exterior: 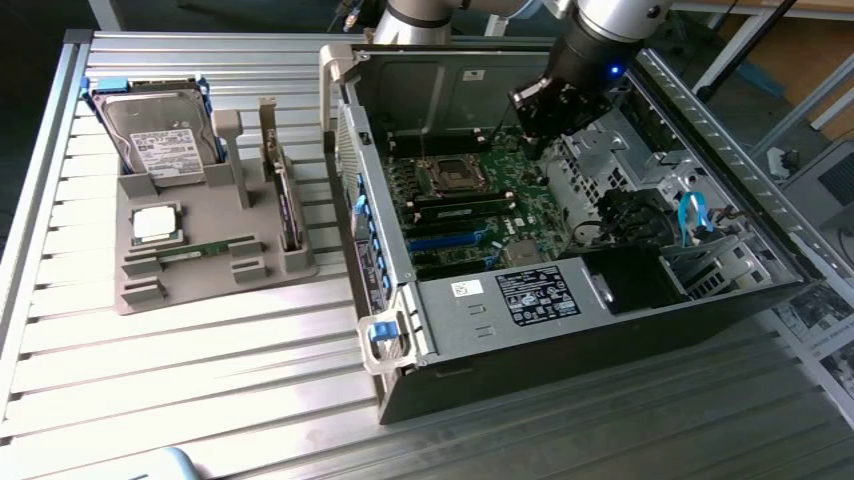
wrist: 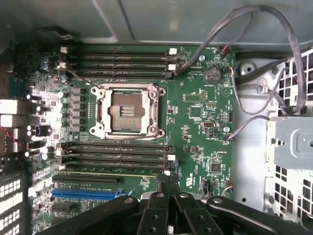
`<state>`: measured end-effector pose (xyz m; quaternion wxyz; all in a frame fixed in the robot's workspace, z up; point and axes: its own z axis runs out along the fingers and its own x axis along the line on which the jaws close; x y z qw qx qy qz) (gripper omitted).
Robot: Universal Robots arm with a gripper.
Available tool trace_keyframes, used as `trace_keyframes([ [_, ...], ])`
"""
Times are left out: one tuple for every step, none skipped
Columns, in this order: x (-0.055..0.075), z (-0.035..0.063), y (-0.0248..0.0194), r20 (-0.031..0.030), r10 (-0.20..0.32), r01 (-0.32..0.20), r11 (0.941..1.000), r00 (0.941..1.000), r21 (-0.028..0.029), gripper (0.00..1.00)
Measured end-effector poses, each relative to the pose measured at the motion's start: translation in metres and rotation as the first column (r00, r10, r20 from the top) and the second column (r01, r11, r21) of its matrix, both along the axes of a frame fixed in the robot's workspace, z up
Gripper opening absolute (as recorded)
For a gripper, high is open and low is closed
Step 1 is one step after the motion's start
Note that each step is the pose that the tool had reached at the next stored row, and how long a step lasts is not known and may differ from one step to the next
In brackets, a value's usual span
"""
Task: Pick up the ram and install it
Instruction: 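Press down the ram until it locks into place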
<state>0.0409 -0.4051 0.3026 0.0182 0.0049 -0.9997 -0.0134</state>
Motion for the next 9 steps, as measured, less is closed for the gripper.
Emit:
trace_keyframes([
  [0.0, 0.0, 0.0, 0.0, -0.007, 0.007, 1.0, 1.0, 0.0, 0.11],
  [0.0, 0.0, 0.0, 0.0, -0.012, 0.012, 0.9999, 0.9999, -0.0001, 0.11],
  [0.0, 0.0, 0.0, 0.0, -0.016, 0.016, 0.9999, 0.9999, -0.0001, 0.11],
  [-0.0001, 0.0, 0.0, 0.0, -0.016, 0.016, 0.9999, 0.9999, 0.0, 0.11],
  [-0.0001, 0.0, 0.0, 0.0, -0.016, 0.016, 0.9999, 0.9999, 0.0, 0.11],
  [0.0, 0.0, 0.0, 0.0, -0.016, 0.016, 0.9999, 0.9999, 0.0, 0.11],
  [0.0, 0.0, 0.0, 0.0, -0.016, 0.016, 0.9999, 0.9999, 0.0, 0.11],
  [0.0, 0.0, 0.0, 0.0, -0.016, 0.016, 0.9999, 0.9999, -0.0001, 0.11],
  [0.0, 0.0, 0.0, 0.0, -0.016, 0.016, 0.9999, 0.9999, 0.0, 0.11],
])
